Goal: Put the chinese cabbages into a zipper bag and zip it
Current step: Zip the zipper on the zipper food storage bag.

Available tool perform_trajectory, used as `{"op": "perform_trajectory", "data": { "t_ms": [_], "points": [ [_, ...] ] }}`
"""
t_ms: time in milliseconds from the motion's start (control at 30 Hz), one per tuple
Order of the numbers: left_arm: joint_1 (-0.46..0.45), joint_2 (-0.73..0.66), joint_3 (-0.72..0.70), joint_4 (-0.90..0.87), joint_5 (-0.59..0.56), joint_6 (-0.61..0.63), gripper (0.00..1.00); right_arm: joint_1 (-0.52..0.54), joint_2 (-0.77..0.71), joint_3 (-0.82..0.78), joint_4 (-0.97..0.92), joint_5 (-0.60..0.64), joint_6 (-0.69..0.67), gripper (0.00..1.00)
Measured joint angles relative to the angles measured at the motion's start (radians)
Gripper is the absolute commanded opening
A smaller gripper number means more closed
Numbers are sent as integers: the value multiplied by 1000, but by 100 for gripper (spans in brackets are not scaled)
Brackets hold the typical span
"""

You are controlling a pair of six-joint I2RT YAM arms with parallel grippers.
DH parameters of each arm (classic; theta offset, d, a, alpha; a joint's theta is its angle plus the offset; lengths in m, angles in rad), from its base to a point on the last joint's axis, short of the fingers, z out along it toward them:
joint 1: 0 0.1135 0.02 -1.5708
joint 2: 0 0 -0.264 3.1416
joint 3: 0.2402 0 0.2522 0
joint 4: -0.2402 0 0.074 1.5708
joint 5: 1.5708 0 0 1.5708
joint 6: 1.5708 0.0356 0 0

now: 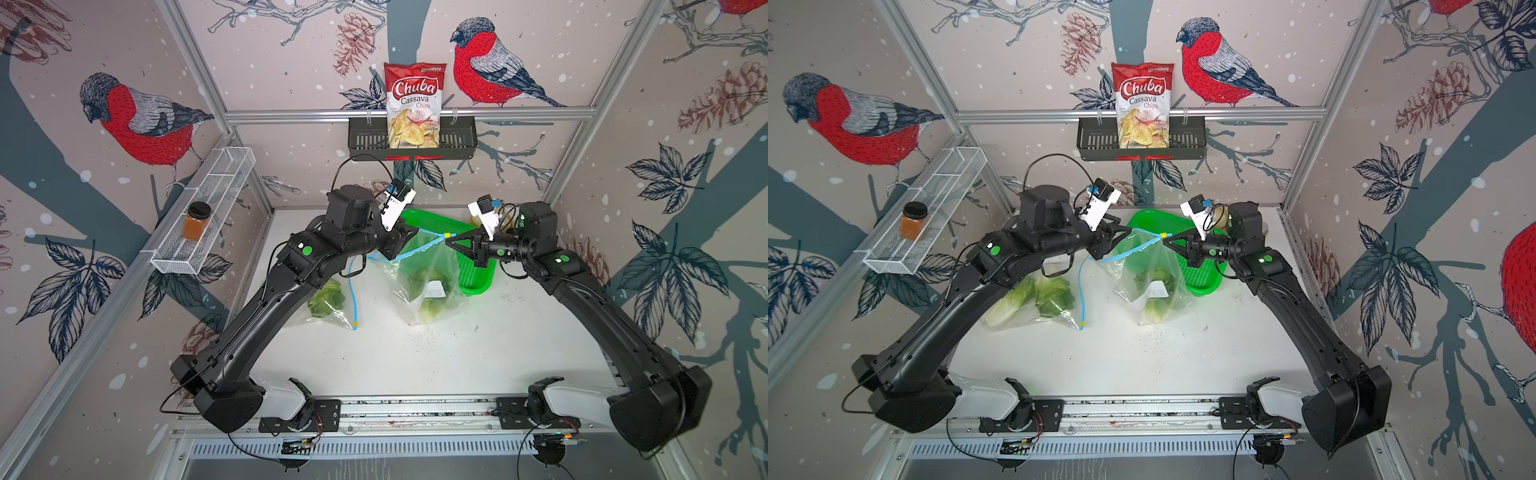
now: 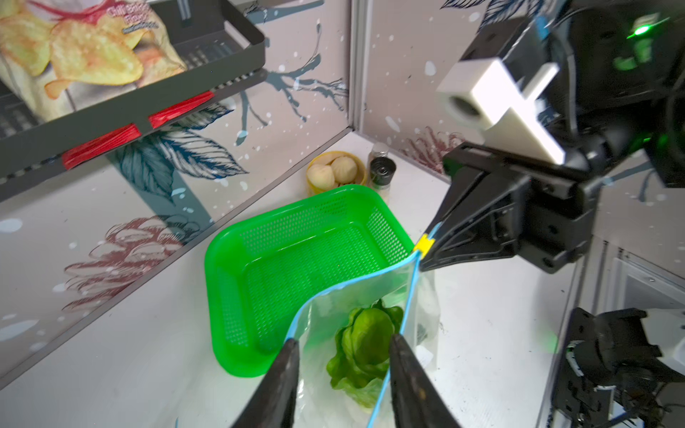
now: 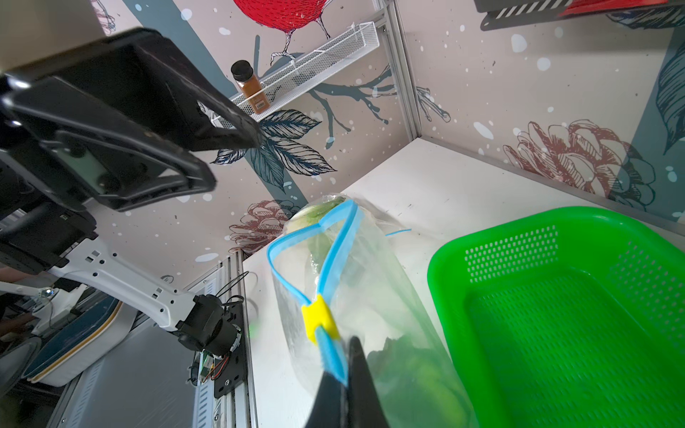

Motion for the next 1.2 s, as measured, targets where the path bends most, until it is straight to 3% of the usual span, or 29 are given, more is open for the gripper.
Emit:
{"op": "perform_trajectory", "data": {
  "t_ms": [433, 700, 1200],
  "points": [
    [-78, 201, 175, -50, 144, 105, 33, 13, 5, 38, -33, 0, -45, 0],
    [-79, 254, 227, -84, 154, 150, 30, 19, 5, 39, -48, 0, -49, 0],
    [-79, 307, 283, -166, 147, 214, 12, 19, 5, 40, -57, 8, -48, 0]
  ]
}}
